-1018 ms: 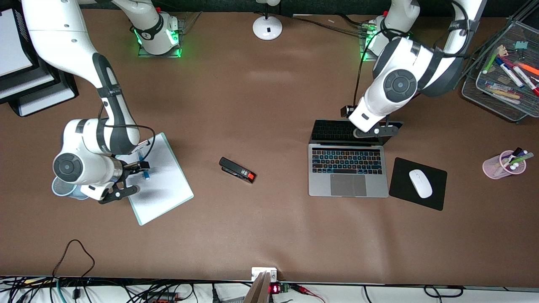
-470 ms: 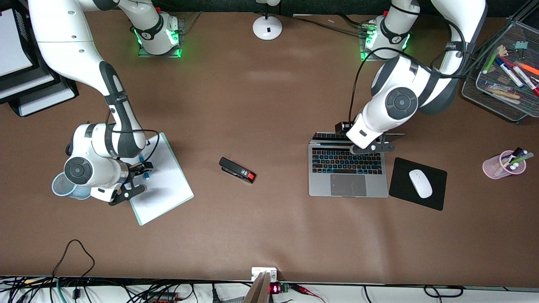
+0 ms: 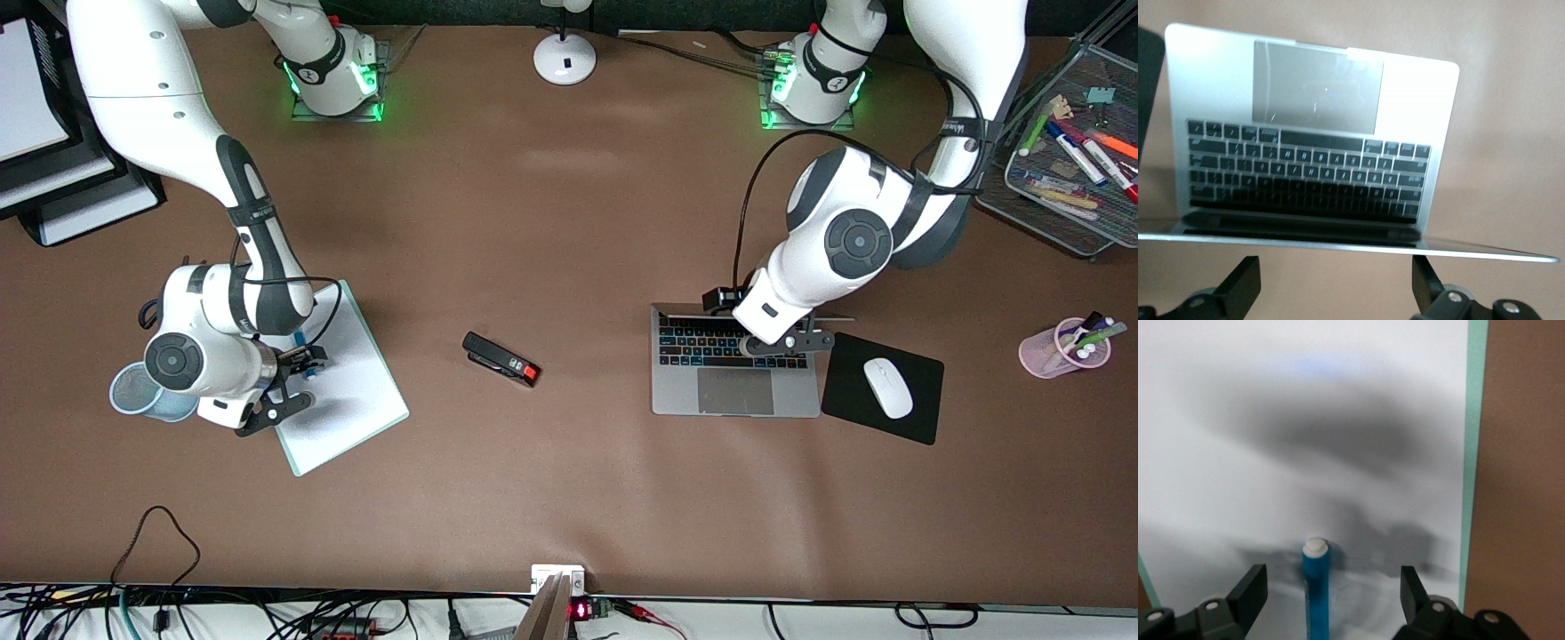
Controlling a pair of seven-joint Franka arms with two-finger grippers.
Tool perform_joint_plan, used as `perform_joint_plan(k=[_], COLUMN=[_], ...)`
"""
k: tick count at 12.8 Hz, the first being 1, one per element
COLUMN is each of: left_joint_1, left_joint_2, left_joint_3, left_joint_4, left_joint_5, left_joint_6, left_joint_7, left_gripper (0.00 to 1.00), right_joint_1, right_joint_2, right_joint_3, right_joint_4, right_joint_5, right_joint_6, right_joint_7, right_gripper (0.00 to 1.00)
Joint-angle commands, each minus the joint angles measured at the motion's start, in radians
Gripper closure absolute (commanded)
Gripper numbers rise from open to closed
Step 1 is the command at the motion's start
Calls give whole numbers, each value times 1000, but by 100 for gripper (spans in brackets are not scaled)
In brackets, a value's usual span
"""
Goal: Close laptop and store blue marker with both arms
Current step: 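Close the right gripper on the marker while the left gripper pushes the lid, then press the laptop lid shut with the left gripper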
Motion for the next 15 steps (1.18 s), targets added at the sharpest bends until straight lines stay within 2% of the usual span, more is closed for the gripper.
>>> perform_joint_plan(k=[1, 3, 6, 9, 13, 14, 15], left_joint_1=[5, 6, 5, 2, -10, -10, -15], left_joint_2=[83, 132, 219, 282, 347, 362, 376], left_joint_3=[8, 6, 8, 28, 49, 49, 49], left_joint_4=[33, 68, 146, 155, 198, 209, 220], left_joint_5=[37, 173, 186, 187, 189, 189, 189], left_joint_6=[91, 101, 149, 226, 228, 228, 228], left_joint_7=[8, 5, -9, -9, -7, -7, -7], left_gripper=[0, 0, 0, 0, 0, 0, 0], right_joint_1=[5, 5, 5, 5, 4, 4, 4], right_joint_2=[3, 2, 3, 3, 8, 8, 8], right_joint_3=[-1, -1, 6, 11, 11, 11, 11], right_joint_4=[10, 8, 8, 6, 6, 8, 8], right_joint_5=[17, 17, 18, 37, 37, 37, 37], right_joint_6=[3, 3, 3, 3, 3, 3, 3], right_joint_7=[0, 0, 0, 0, -1, -1, -1], right_gripper=[27, 36, 41, 47, 50, 58, 59])
